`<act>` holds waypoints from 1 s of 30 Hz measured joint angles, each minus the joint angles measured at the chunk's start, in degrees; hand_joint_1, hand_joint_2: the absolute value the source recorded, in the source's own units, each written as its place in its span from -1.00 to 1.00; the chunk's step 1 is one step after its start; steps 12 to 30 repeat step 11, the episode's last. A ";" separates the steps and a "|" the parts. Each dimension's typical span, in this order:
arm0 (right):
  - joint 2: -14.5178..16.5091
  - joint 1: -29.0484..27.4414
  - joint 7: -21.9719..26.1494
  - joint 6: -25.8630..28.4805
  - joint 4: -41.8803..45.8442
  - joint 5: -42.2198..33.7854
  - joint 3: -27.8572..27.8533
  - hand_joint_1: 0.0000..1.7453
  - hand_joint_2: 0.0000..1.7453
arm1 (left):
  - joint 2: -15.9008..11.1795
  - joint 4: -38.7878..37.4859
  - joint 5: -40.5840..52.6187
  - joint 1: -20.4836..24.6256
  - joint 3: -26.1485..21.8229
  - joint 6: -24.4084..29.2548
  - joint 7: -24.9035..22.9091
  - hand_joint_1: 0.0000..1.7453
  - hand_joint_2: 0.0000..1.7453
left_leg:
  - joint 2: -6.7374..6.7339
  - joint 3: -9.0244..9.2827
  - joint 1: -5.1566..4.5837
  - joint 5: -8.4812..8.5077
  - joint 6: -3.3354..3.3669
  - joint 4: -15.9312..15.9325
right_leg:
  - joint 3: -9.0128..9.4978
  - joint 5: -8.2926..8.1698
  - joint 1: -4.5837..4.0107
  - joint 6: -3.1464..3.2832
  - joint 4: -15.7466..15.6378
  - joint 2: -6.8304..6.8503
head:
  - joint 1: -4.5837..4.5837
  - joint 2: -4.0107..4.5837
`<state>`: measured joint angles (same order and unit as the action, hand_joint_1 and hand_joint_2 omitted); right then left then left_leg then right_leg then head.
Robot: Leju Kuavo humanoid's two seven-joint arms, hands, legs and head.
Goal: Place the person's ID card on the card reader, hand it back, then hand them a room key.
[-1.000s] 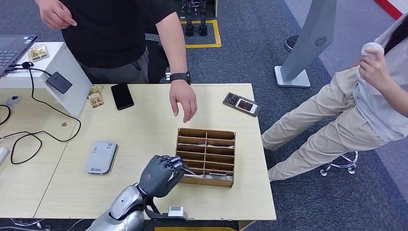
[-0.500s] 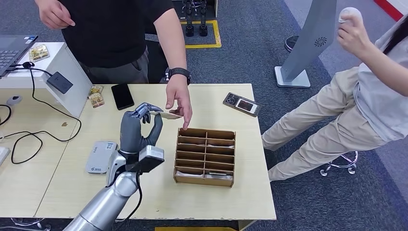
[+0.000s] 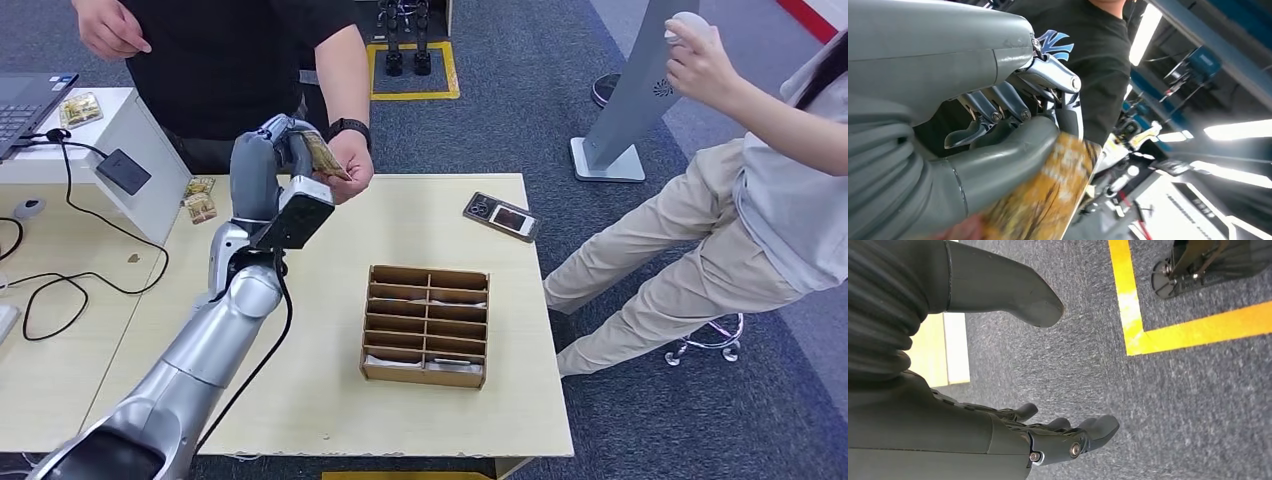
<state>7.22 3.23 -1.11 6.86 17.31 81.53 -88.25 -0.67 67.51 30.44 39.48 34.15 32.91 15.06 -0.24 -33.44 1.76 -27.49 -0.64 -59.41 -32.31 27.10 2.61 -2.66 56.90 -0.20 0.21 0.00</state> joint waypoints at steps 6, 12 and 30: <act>-0.32 0.34 -0.07 0.89 -1.25 0.02 0.73 -1.00 1.00 | 2.14 -8.58 -3.52 6.01 -2.65 -1.53 -1.22 -1.00 1.00 | -0.01 0.00 0.00 0.01 0.01 0.00 | 0.00 -0.03 0.00 0.02 0.00 -0.01 | 0.01 0.00; -0.53 0.33 -0.09 0.95 -1.57 0.29 1.36 -1.00 1.00 | 2.94 -10.71 -9.87 6.34 -4.96 -2.13 1.38 -1.00 -0.33 | -0.02 -0.02 0.00 0.00 0.01 0.00 | 0.00 -0.02 0.00 0.02 0.00 -0.02 | 0.00 0.00; -0.53 0.33 -0.09 0.95 -1.57 0.29 1.36 -1.00 1.00 | 2.94 -10.71 -9.87 6.34 -4.96 -2.13 1.38 -1.00 -0.33 | -0.02 -0.02 0.00 0.00 0.01 0.00 | 0.00 -0.02 0.00 0.02 0.00 -0.02 | 0.00 0.00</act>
